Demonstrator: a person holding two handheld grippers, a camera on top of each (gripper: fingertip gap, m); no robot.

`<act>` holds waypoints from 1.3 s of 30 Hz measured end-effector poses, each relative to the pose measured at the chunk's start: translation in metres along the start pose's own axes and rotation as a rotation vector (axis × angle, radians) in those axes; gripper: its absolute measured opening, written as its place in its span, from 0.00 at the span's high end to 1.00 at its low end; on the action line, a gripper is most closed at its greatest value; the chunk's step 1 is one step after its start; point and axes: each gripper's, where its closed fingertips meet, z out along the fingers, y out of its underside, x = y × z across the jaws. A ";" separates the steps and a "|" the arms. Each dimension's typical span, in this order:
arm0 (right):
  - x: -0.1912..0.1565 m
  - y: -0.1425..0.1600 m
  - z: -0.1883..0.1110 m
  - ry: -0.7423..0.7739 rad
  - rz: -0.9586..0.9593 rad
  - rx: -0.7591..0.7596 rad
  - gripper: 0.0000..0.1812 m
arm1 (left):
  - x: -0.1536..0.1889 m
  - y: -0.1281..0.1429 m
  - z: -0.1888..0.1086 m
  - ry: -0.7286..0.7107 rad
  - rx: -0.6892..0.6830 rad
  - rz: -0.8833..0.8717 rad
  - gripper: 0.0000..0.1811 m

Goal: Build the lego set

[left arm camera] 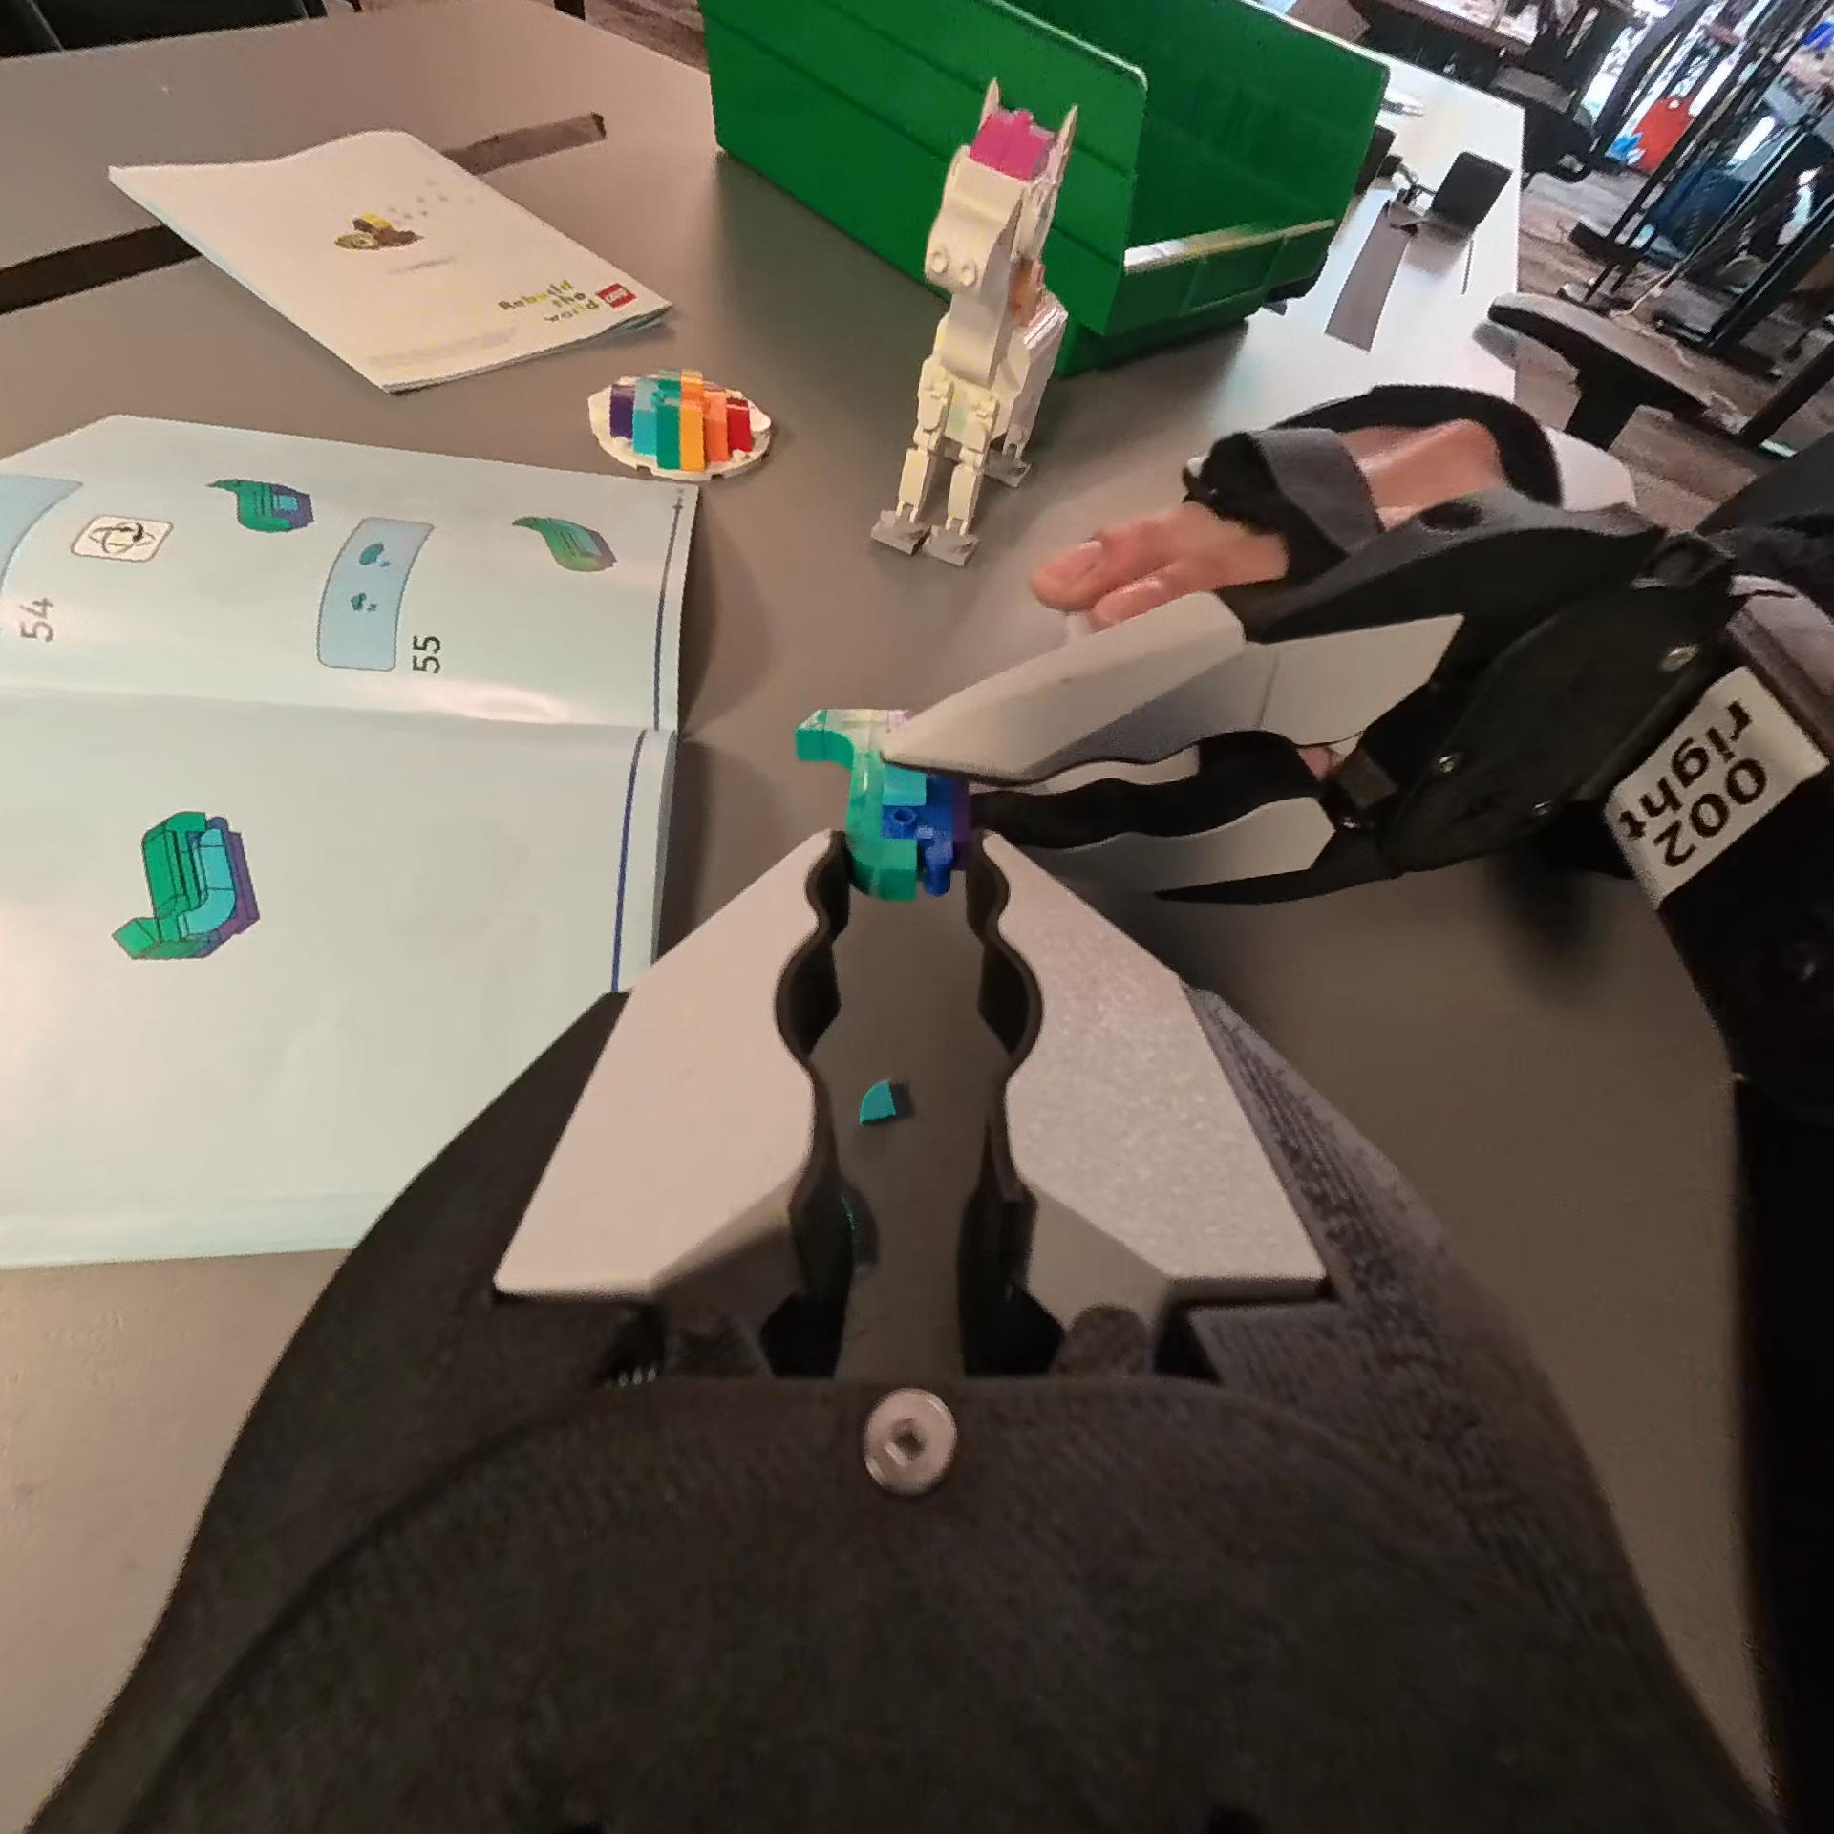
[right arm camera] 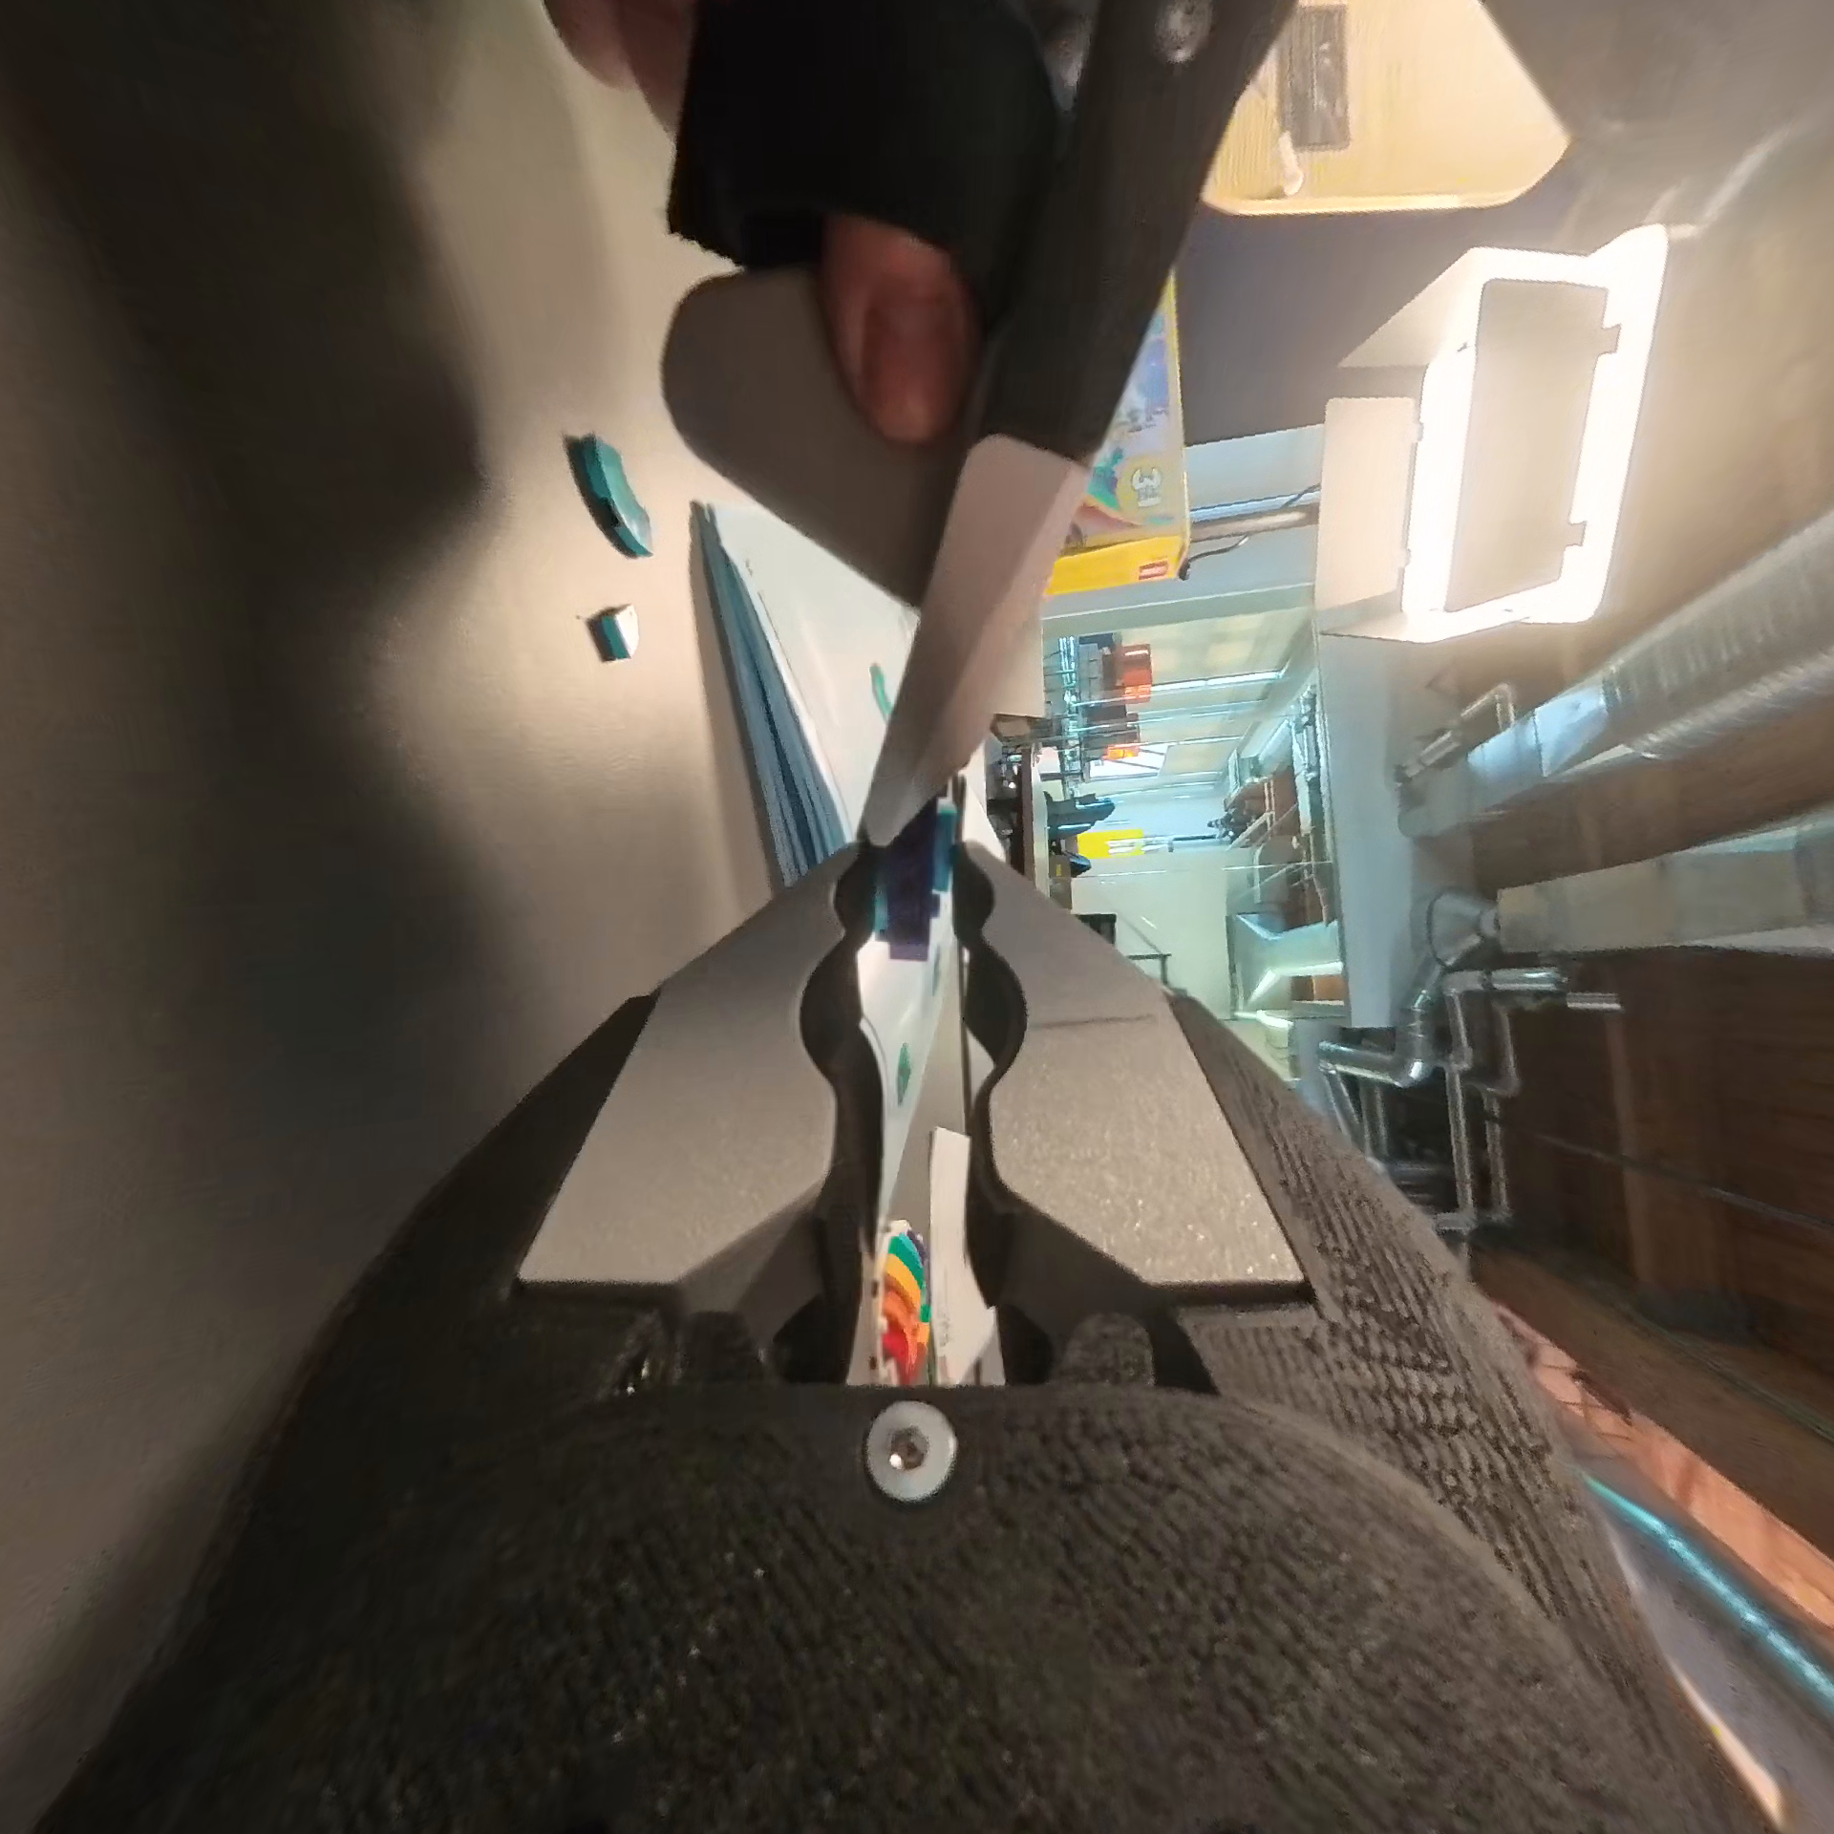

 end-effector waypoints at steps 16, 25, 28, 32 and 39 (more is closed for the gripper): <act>-0.007 -0.003 0.000 0.007 -0.160 0.028 0.93 | 0.000 0.008 0.002 -0.009 -0.050 0.023 0.87; -0.008 -0.001 -0.002 0.019 -0.156 0.023 0.93 | 0.000 0.009 0.004 -0.009 -0.052 0.027 0.87; -0.006 -0.001 0.001 0.037 -0.138 0.020 0.89 | -0.003 0.012 0.004 -0.022 -0.063 0.023 0.87; -0.005 -0.002 0.002 0.031 -0.109 0.012 0.82 | 0.000 0.008 0.003 0.006 -0.040 0.004 0.87; -0.007 -0.009 0.003 0.044 -0.136 0.029 0.88 | 0.006 0.008 0.004 0.021 -0.043 0.016 0.87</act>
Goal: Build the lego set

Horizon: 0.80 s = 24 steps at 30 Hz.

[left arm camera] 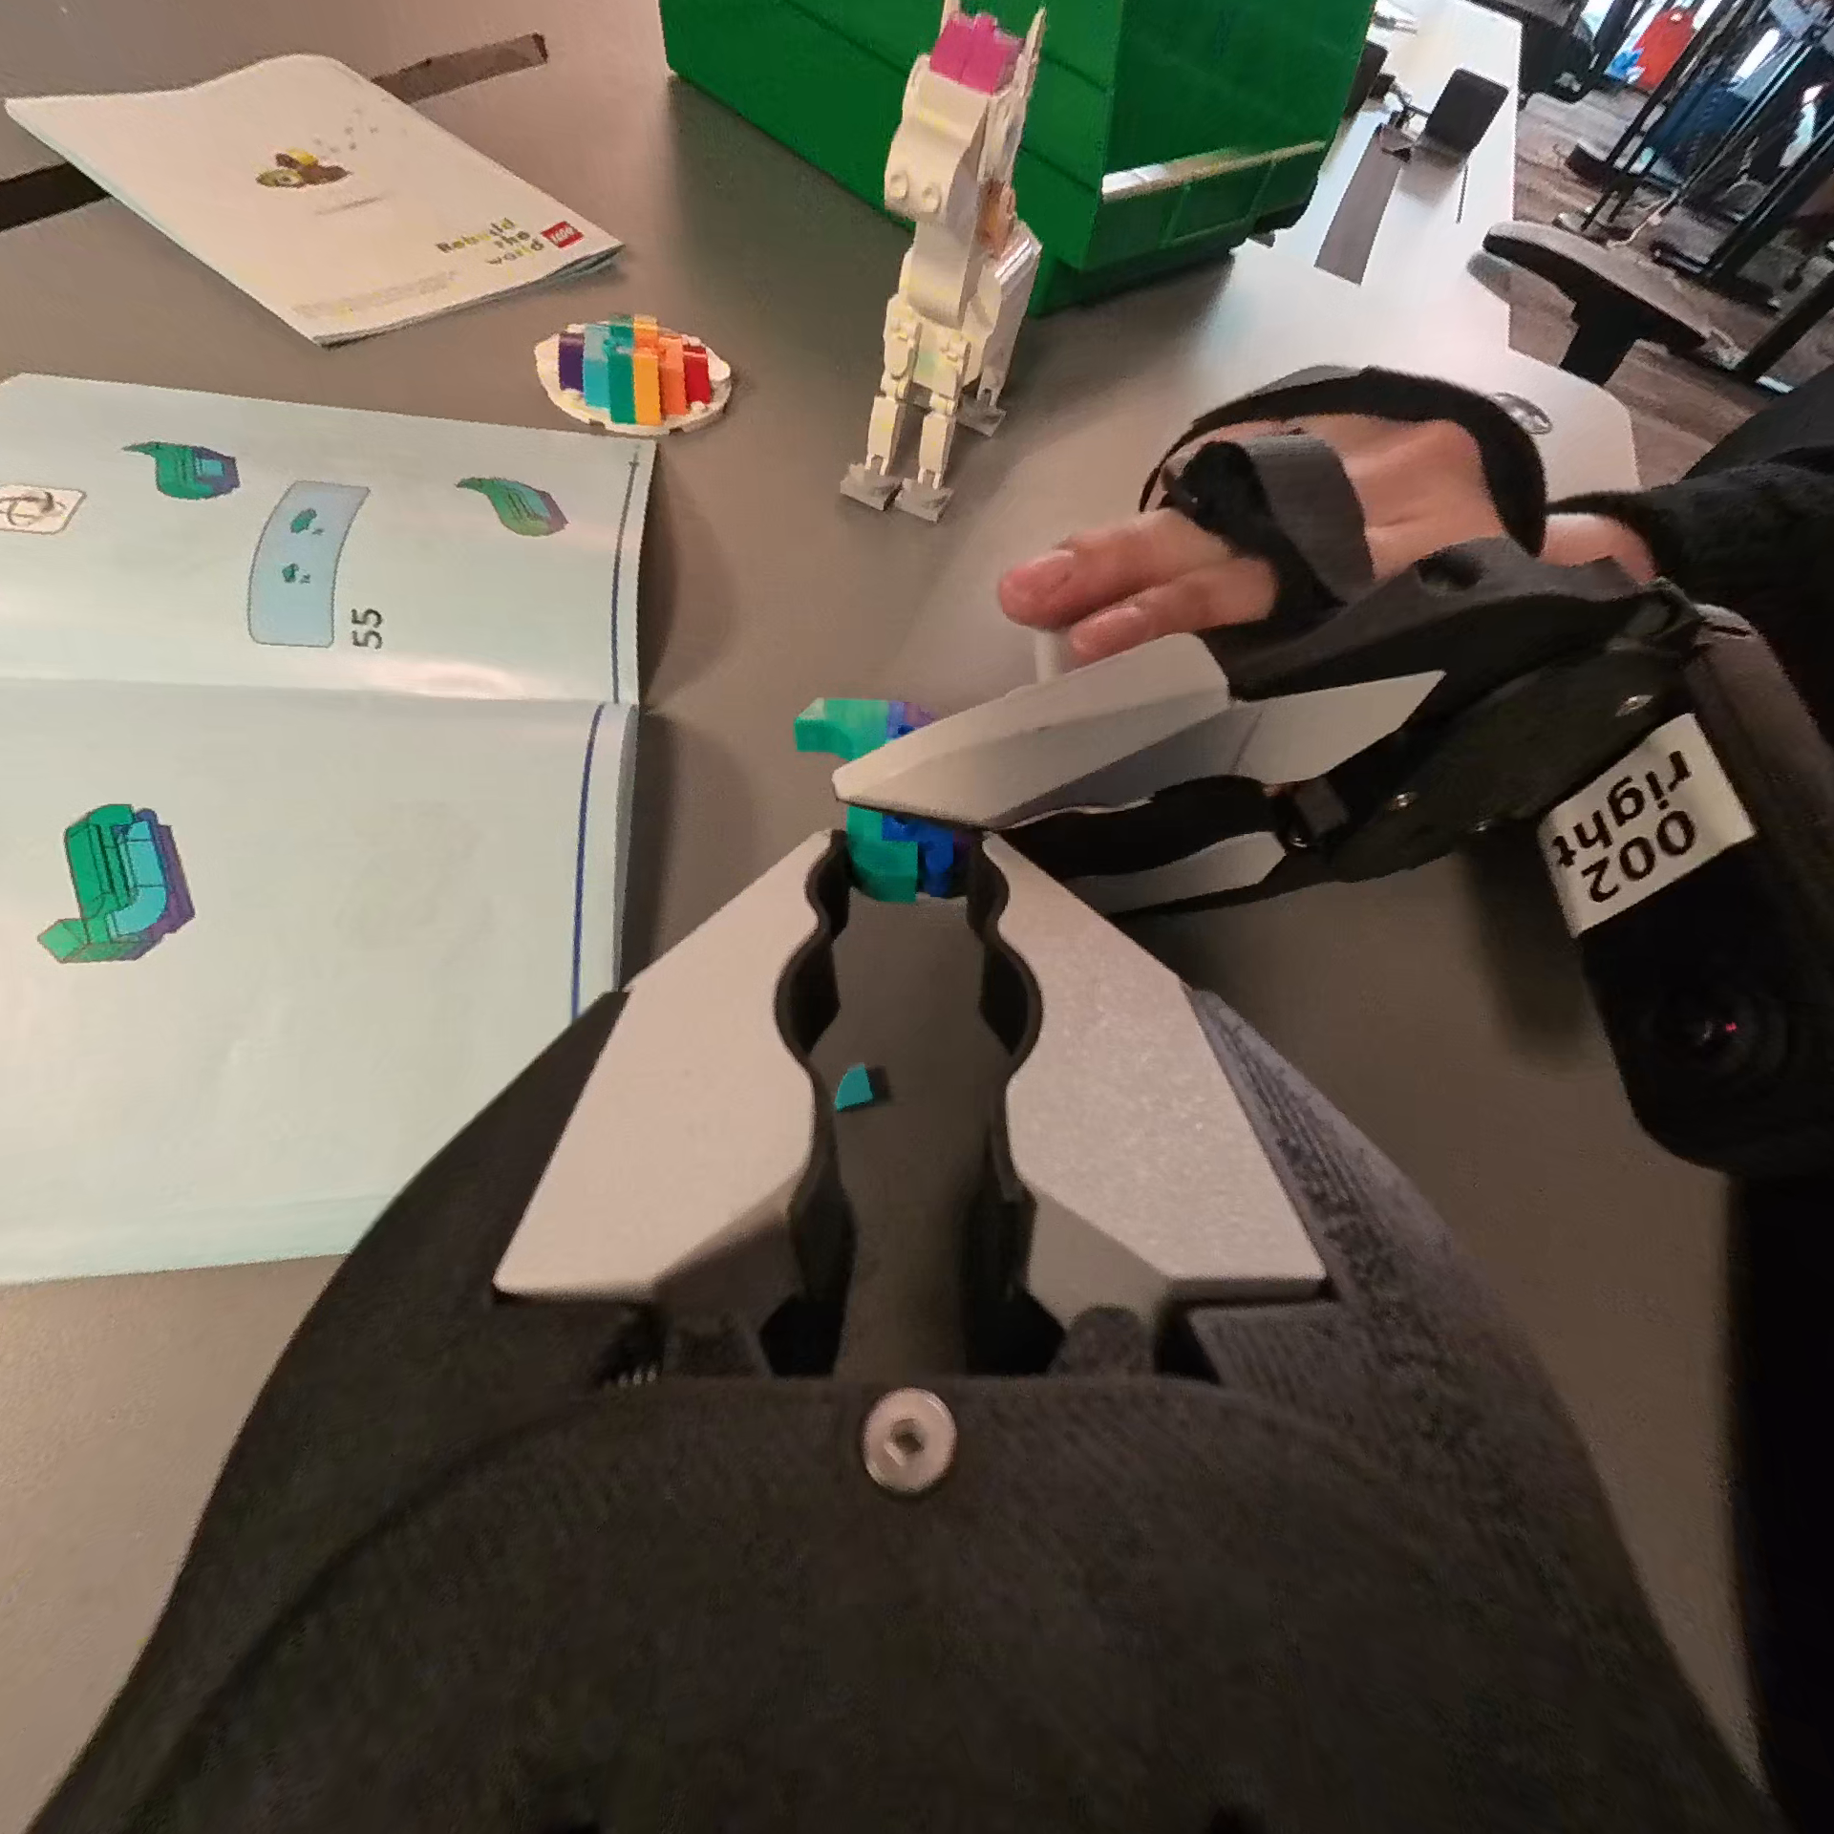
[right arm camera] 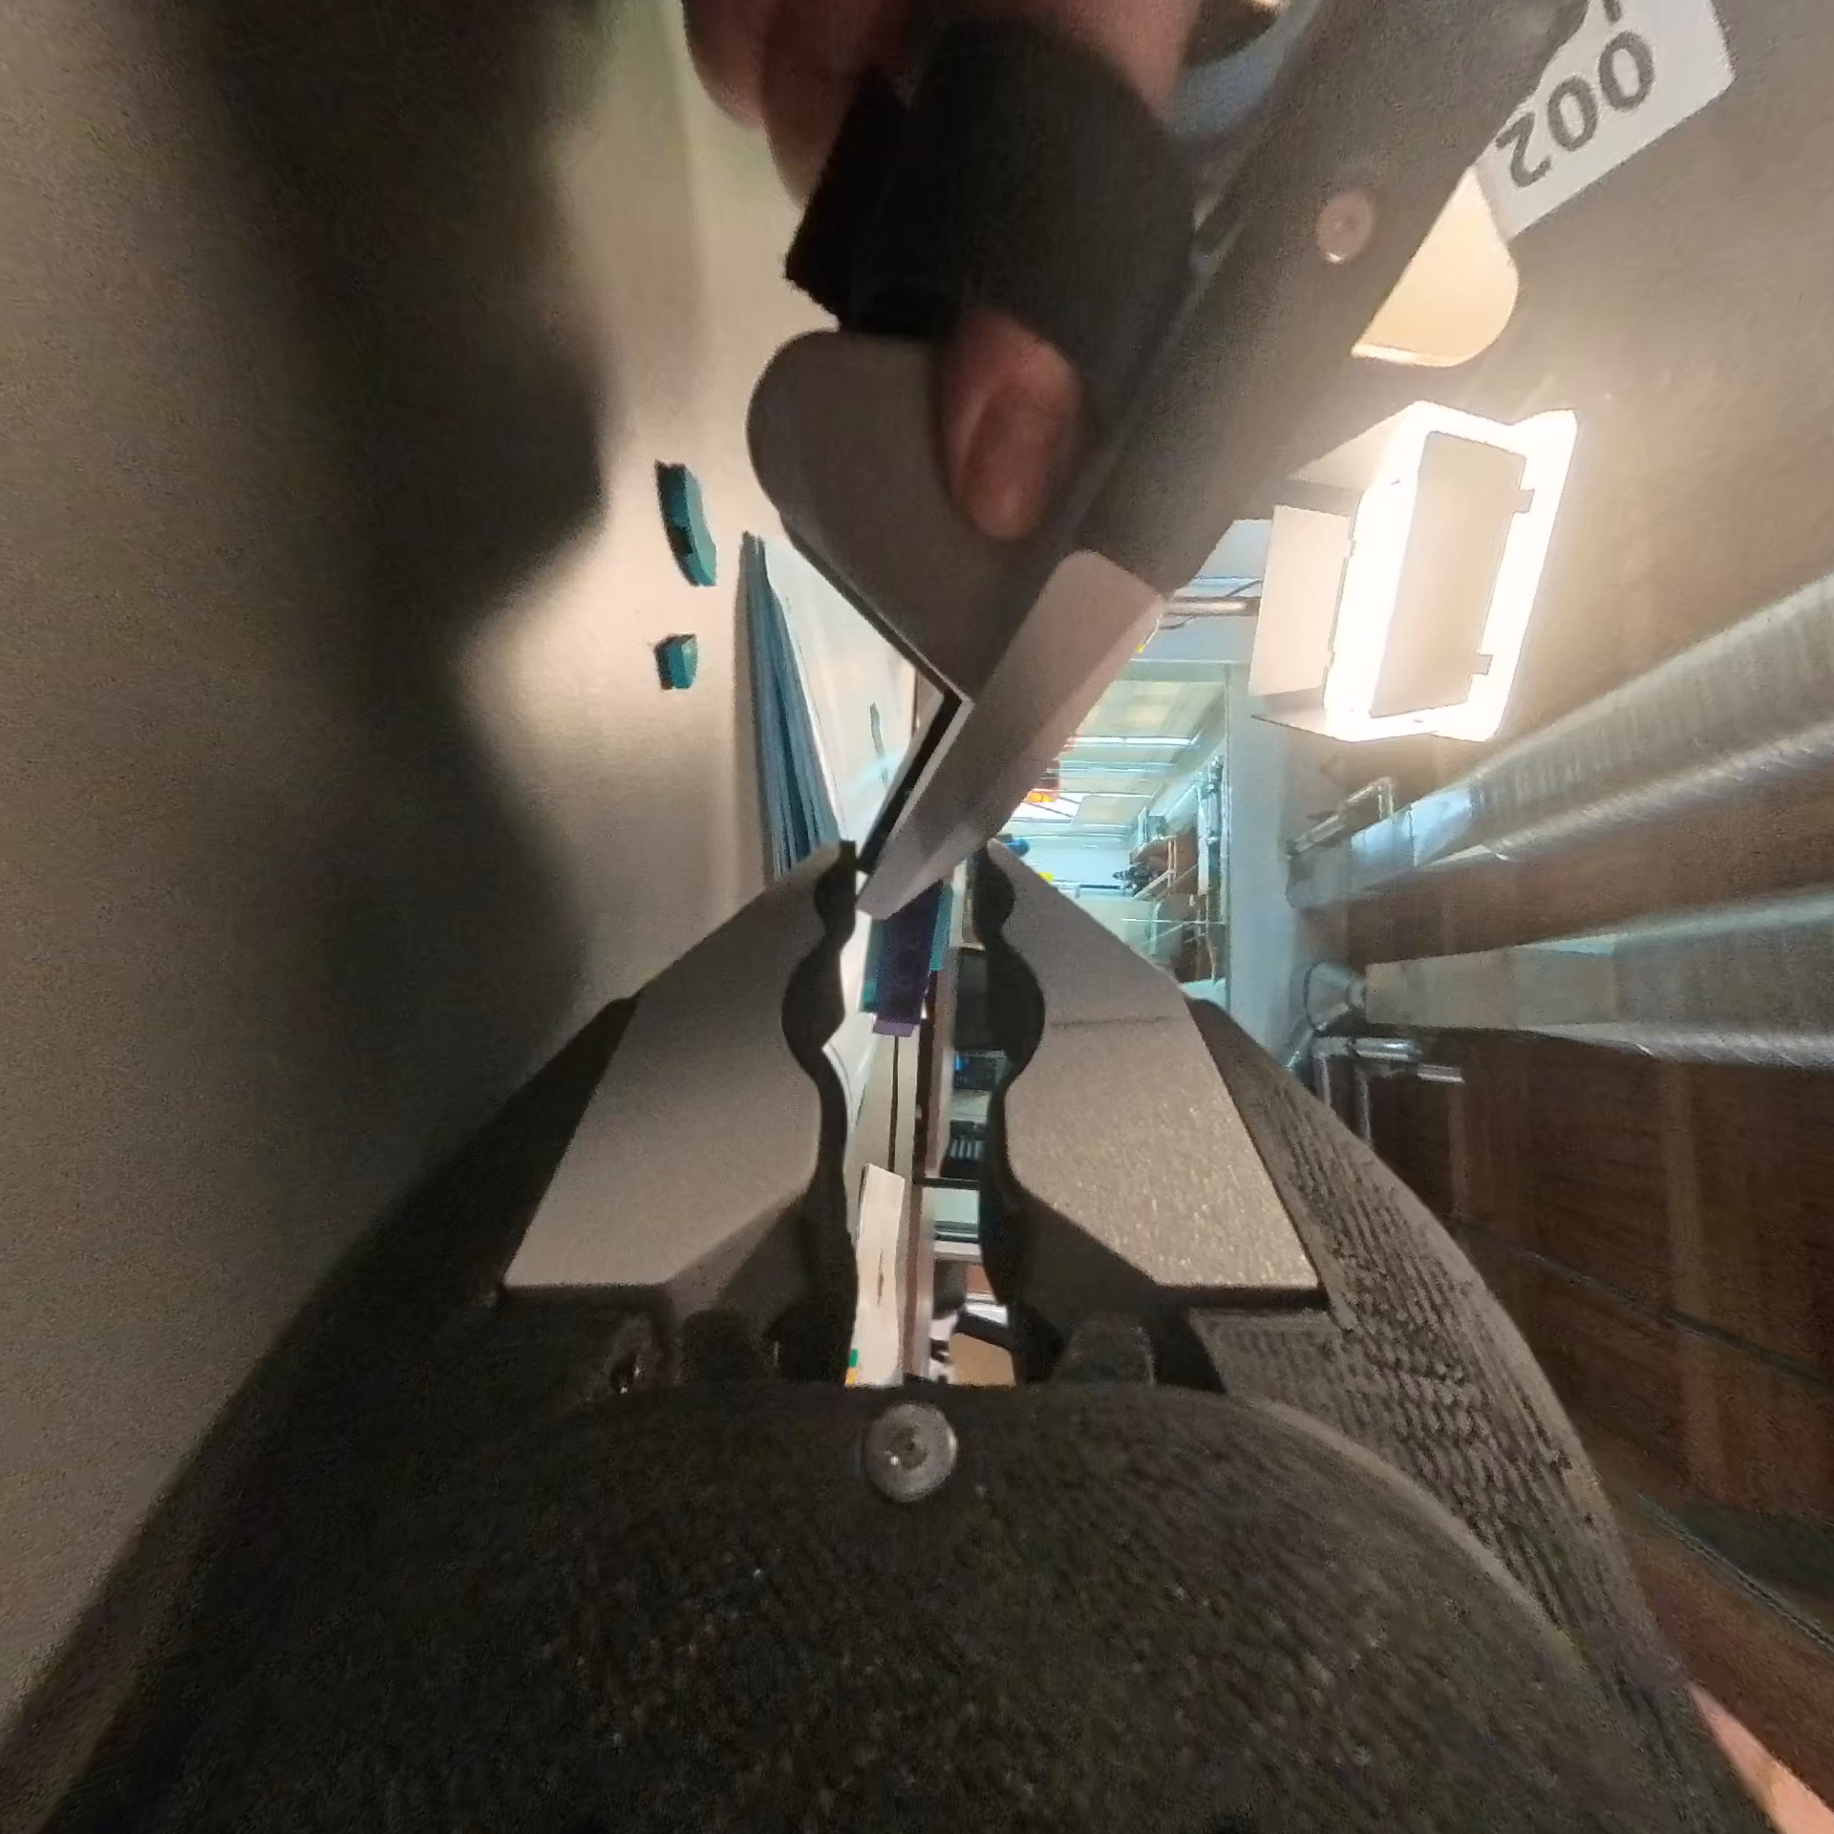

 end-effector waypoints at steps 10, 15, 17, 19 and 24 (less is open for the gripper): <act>0.005 0.000 0.000 -0.002 0.080 0.005 0.92 | 0.001 -0.005 -0.003 0.016 0.028 -0.008 0.87; 0.008 0.005 -0.001 0.009 0.126 0.018 0.79 | -0.014 -0.006 -0.010 -0.037 0.042 -0.004 0.87; 0.010 0.008 -0.003 0.011 0.149 0.028 0.77 | -0.019 -0.009 -0.014 -0.028 0.064 -0.038 0.87; 0.011 0.009 -0.003 0.016 0.150 0.027 0.76 | -0.021 -0.010 -0.016 -0.012 0.076 -0.068 0.87; 0.009 0.002 0.001 0.008 0.156 0.038 0.76 | -0.015 -0.008 -0.013 0.020 0.062 -0.073 0.87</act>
